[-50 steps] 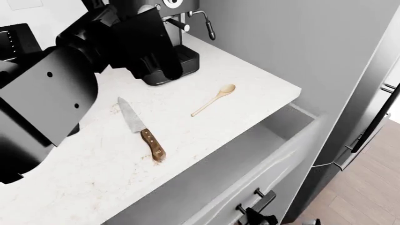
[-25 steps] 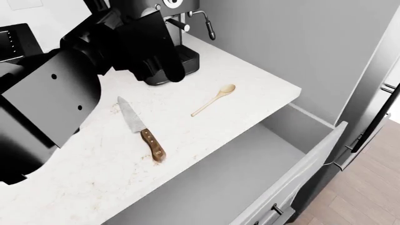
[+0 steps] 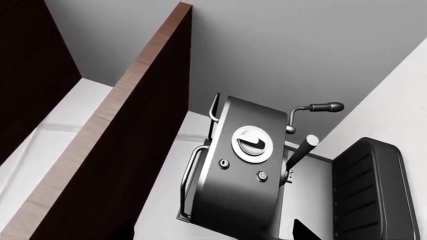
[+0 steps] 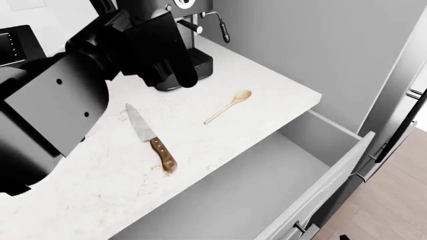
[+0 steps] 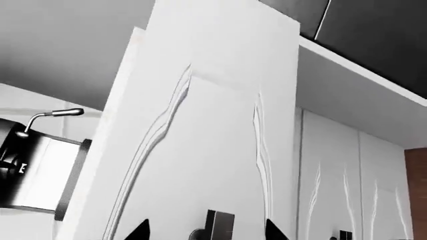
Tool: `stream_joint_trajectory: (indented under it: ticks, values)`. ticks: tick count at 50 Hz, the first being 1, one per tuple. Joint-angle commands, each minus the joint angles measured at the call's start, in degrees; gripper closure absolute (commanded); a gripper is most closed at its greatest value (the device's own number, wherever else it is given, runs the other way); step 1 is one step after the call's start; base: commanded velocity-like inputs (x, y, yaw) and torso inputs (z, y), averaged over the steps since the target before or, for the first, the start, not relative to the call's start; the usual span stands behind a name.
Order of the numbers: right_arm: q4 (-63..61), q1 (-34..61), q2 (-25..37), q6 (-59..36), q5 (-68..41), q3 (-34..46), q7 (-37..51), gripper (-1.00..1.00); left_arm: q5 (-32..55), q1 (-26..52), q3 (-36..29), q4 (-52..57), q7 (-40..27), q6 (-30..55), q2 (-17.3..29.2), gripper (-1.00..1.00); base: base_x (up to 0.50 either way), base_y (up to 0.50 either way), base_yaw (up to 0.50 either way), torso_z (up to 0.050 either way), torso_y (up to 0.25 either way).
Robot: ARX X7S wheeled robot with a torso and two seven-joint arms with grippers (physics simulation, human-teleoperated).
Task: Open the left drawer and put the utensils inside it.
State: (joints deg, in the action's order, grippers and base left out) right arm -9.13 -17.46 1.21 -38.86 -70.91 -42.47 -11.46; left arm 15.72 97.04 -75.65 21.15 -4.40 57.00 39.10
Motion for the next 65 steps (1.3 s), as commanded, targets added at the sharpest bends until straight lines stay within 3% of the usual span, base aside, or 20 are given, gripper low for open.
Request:
stream_joint_trajectory:
  ticks: [1,12,16,20,22,24,27,28,30,32,33,35,36,38,42,46,51,54,57,65]
  values:
    - [-5.7,-4.5,-0.8,10.6,-9.2,-7.4,3.0,-1.0,0.1,0.3,0.2,-0.2,0.3,0.1,0.0,-1.0,0.0,0.0,0.0,0.0,0.0]
    - [-17.8,-11.9,-0.2,22.8,-10.2,-7.6,9.4,-1.0,-0.1,-0.5,0.3,-1.0,0.0,-0.5,-0.3,-1.0,0.0,0.0,0.0,0.0,0.0]
    - [-33.4,-15.3,2.4,22.1,2.4,-8.3,23.0,-1.0,0.4,-1.3,0.8,-1.4,-0.4,-0.5,-0.5,-1.0,0.0,0.0,0.0,0.0,0.0]
    - [-50.1,-20.1,13.4,14.4,4.3,-12.9,41.1,-1.0,0.7,-1.7,1.1,-1.7,-0.4,-0.7,-0.6,-1.0,0.0,0.0,0.0,0.0,0.0]
    - [-50.9,-27.5,26.4,23.9,3.7,-9.1,51.2,-1.0,1.3,-1.8,1.8,-1.6,-0.5,-0.4,-0.7,-1.0,0.0,0.0,0.0,0.0,0.0]
    - [-50.9,-27.5,29.4,23.6,3.2,-9.0,53.2,-1.0,1.3,-1.8,1.8,-1.7,-0.5,-0.5,-0.8,-1.0,0.0,0.0,0.0,0.0,0.0]
    - [-50.9,-27.5,49.0,23.5,-2.2,-9.8,66.5,-1.0,2.3,-2.5,3.1,-1.9,-0.9,-0.4,-1.0,-1.0,0.0,0.0,0.0,0.0,0.0]
    - [-50.9,-18.9,41.8,14.9,-10.8,-18.4,75.1,-1.0,2.7,-2.8,3.6,-2.1,-1.1,-0.1,-1.2,-1.0,0.0,0.0,0.0,0.0,0.0]
    - [-50.9,-27.5,52.3,26.5,2.9,-2.3,69.4,-1.0,3.1,-3.0,4.0,-2.0,-1.2,0.1,-1.3,-1.0,0.0,0.0,0.0,0.0,0.0]
    - [-50.9,-27.5,60.1,21.6,-12.0,-15.1,74.1,-1.0,3.7,-3.6,4.7,-2.3,-1.4,0.1,-1.4,-1.0,0.0,0.0,0.0,0.0,0.0]
    - [-50.9,-18.9,51.5,13.0,-20.6,-23.7,82.7,-1.0,3.9,-3.7,4.9,-2.5,-1.4,0.2,-1.4,-1.0,0.0,0.0,0.0,0.0,0.0]
    - [-50.9,-27.4,57.3,22.8,-7.2,-8.8,71.4,-1.0,4.0,-3.7,5.1,-2.6,-1.4,0.2,-1.6,-1.0,0.0,0.0,0.0,0.0,0.0]
    - [-50.9,-27.3,60.2,18.7,-15.8,-17.4,73.3,-1.0,4.5,-3.8,5.6,-2.8,-1.5,0.4,-1.8,-1.0,0.0,0.0,0.0,0.0,0.0]
    - [-50.9,-10.1,48.1,1.5,-33.0,-24.3,87.3,-1.0,6.0,-4.2,7.3,-2.9,-1.7,1.5,-2.2,-1.0,0.0,0.0,0.0,0.0,0.0]
    - [-50.7,24.0,45.2,-28.7,-62.0,-21.9,99.0,-1.0,7.3,-5.0,9.0,-3.7,-2.3,2.1,-2.8,-1.0,0.0,0.0,0.0,0.0,0.0]
    - [-50.5,25.1,45.2,-28.8,-62.6,-21.3,99.6,-1.0,11.0,-5.9,14.4,-5.5,-3.6,4.1,-4.6,-1.0,0.0,0.0,0.0,0.0,0.0]
    - [-50.4,26.5,45.8,-28.1,-62.3,-19.4,99.8,-1.0,24.8,-9.2,33.1,-11.9,-7.6,11.6,-11.1,-1.0,0.0,0.0,0.0,0.0,0.0]
    - [-50.1,27.4,45.5,-28.1,-60.9,-17.7,99.3,-1.0,31.2,-8.5,50.1,-25.1,-19.9,24.7,-20.8,-1.0,0.0,0.0,0.0,0.0,0.0]
    - [-49.7,28.6,44.6,-28.6,-58.5,-14.5,98.5,-1.0,37.1,-6.9,57.0,-31.5,-29.1,32.9,-24.3,-1.0,0.0,0.0,0.0,0.0,0.0]
    - [-48.8,29.8,42.1,-30.6,-55.1,-12.1,96.2,-1.0,67.3,-0.4,57.7,-45.3,-57.8,32.7,-23.1,-1.0,0.0,0.0,0.0,0.0,0.0]
